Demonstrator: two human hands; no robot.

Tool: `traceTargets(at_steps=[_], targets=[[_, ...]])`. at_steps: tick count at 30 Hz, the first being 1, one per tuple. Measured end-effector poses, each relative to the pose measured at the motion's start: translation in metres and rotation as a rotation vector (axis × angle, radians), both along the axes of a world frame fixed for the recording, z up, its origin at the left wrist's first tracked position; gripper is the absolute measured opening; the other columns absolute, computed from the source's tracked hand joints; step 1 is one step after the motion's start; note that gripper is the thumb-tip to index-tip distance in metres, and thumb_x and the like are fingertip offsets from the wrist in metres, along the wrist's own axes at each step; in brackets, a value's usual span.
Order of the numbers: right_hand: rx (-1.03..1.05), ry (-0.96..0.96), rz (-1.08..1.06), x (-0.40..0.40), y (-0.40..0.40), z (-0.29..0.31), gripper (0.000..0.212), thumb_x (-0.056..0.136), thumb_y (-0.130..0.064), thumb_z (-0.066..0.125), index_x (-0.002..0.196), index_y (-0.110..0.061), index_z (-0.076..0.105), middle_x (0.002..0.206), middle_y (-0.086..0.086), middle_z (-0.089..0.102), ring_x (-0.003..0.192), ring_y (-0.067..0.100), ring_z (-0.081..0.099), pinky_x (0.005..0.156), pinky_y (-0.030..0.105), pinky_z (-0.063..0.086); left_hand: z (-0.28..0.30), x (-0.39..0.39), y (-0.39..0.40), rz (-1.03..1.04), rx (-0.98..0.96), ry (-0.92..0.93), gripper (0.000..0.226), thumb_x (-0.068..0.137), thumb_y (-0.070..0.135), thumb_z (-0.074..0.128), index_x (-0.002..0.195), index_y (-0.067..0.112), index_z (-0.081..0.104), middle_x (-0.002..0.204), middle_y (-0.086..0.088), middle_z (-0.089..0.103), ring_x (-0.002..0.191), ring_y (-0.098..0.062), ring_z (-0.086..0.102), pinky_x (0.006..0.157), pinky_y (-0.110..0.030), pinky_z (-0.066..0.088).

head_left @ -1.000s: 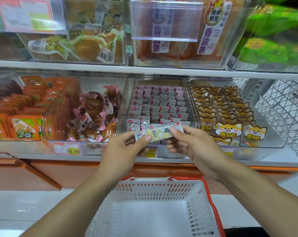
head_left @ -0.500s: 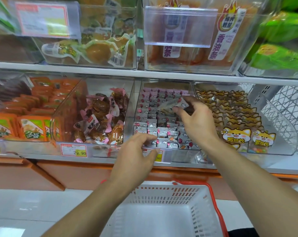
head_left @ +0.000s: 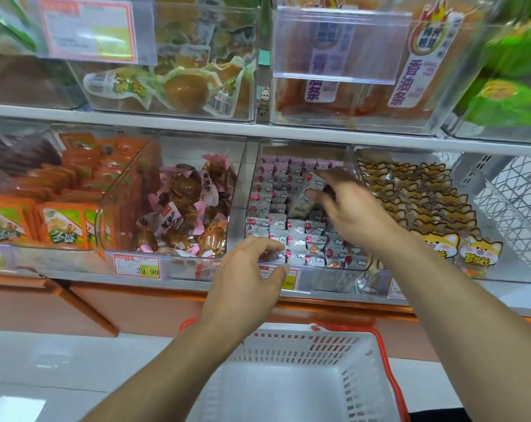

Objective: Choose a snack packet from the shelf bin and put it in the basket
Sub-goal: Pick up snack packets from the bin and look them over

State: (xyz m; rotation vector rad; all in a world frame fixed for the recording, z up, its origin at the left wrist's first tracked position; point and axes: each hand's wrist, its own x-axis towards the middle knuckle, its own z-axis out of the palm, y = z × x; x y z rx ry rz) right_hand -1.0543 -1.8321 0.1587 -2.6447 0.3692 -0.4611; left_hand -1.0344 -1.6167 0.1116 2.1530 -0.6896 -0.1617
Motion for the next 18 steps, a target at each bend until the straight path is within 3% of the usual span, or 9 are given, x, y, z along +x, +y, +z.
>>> traceTargets(at_steps=[7,13,18], targets=[[-0.077,0.021,0.050,0.0044,0.0021,0.0029,0.049,0.103,-0.040,0.052,0.148,-0.021,0.047,0.141,0.009,0.059,0.100,0.023,0.066,0.087,0.033,0.050,0.0009,-0.0001,0.0014,0.011,0.006,-0.007,0.030,0.090,0.032,0.075,0.118,0.039,0.066,0.106,0.029,0.056,0.098,0.016,0.050,0.079,-0.003,0.034],[-0.138,-0.047,0.057,0.0027,0.0045,0.0060,0.044,0.100,-0.036,0.060,0.142,-0.024,0.055,0.137,0.004,0.060,0.116,0.025,0.061,0.097,0.033,0.047,0.0024,-0.0015,0.0030,0.020,0.010,0.004,0.030,0.090,0.032,0.075,0.117,0.040,0.066,0.112,0.026,0.059,0.104,0.006,0.054,0.093,-0.018,0.043],[-0.060,0.016,0.051,0.0041,0.0052,0.0018,0.048,0.100,-0.035,0.061,0.145,-0.025,0.051,0.131,0.004,0.066,0.105,0.025,0.069,0.092,0.038,0.056,0.0013,-0.0012,0.0029,0.019,0.018,-0.002,0.030,0.090,0.033,0.075,0.117,0.040,0.066,0.108,0.029,0.056,0.101,0.015,0.049,0.081,-0.006,0.034]])
